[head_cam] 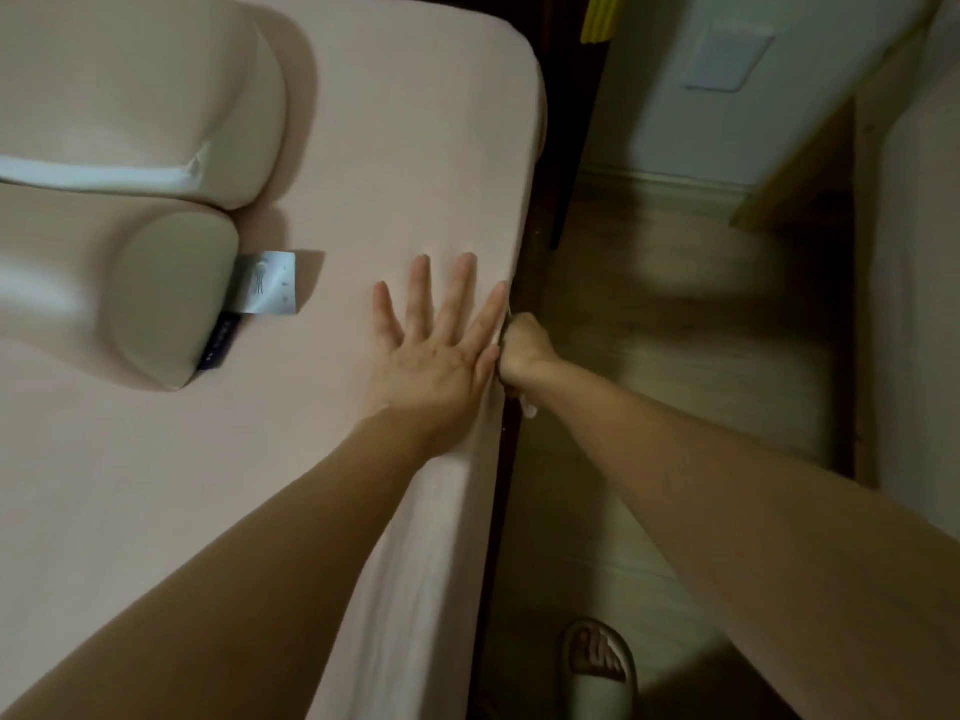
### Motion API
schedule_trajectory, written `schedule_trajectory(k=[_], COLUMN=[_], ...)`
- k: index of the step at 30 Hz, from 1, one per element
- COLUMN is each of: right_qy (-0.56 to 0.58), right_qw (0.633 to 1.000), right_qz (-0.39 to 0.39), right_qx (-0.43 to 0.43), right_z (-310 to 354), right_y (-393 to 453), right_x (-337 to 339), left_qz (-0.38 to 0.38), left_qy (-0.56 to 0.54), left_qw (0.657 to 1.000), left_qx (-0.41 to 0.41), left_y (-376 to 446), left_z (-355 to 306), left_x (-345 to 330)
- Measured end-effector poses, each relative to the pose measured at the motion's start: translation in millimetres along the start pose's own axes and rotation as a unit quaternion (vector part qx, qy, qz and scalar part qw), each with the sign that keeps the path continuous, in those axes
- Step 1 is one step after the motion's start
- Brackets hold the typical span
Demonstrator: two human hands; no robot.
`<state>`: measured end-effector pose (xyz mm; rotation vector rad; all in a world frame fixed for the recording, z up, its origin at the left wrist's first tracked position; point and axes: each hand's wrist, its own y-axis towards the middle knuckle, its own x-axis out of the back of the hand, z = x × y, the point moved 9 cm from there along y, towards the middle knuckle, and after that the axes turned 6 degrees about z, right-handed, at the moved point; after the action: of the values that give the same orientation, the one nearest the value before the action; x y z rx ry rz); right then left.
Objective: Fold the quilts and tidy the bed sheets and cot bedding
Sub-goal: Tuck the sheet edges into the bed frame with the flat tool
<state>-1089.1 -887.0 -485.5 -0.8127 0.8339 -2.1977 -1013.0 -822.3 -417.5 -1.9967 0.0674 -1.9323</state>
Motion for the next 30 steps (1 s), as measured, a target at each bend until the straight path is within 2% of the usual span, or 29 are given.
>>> schedule_trajectory(k=[3,7,8,11,13,15,16,18,19,20,21,23,24,25,27,29,30], right_qy=[0.047,0.029,0.019,0.01,0.021,-0.035,-0.055,-0.065,-0.081,-0.12,-0.175,-0.289,-0.324,-0.348,-0.386,-0.42,-0.458], right_qw=[0.998,0.982,0.983,0.986,0.982,0.975,0.979,0.993,0.99,0.981,0.966,0.911,0.883,0.865,0.831,0.805,0.776], right_qz=[0.03,0.147,0.143,0.104,0.147,0.176,0.143,-0.02,-0.102,-0.15,-0.167,-0.132,-0.088,-0.042,0.042,0.096,0.121], right_qx=[-0.016,-0.111,-0.114,-0.126,-0.12,-0.131,-0.134,-0.099,-0.061,0.0,0.088,0.264,0.328,0.358,0.398,0.408,0.416], right_z=[-15,-81,-88,-74,-80,-104,-113,-109,-94,-66,-36,19,38,47,56,51,43], right_y=[-25,-92,-110,-92,-119,-162,-176,-192,-202,-218,-232,-260,-271,-275,-282,-279,-277], right_x=[-6,-63,-69,-70,-80,-79,-65,-15,7,18,17,-14,-43,-61,-112,-152,-170], left_qz=[0.016,0.034,0.044,0.05,0.073,0.102,0.137,0.21,0.242,0.26,0.239,0.111,0.058,0.044,0.097,0.139,0.146], left_qy=[0.009,0.02,0.016,0.07,0.088,0.09,0.085,0.059,0.002,-0.072,-0.138,-0.2,-0.216,-0.232,-0.249,-0.25,-0.252], left_qw=[1.0,0.999,0.999,0.996,0.993,0.989,0.984,0.963,0.954,0.95,0.953,0.973,0.968,0.951,0.914,0.899,0.898], left_qx=[0.014,0.016,0.017,-0.021,-0.032,-0.051,-0.079,-0.161,-0.175,-0.16,-0.123,0.015,0.114,0.197,0.305,0.331,0.329], left_y=[-2,3,-18,-23,-55,-103,-126,-169,-190,-208,-221,-241,-262,-273,-314,-350,-366], left_z=[0,2,-3,-4,-15,-29,-39,-52,-47,-37,-23,19,48,66,92,92,86], left_x=[2,4,4,0,-9,-18,-26,-36,-32,-21,-8,24,34,34,17,-5,-15])
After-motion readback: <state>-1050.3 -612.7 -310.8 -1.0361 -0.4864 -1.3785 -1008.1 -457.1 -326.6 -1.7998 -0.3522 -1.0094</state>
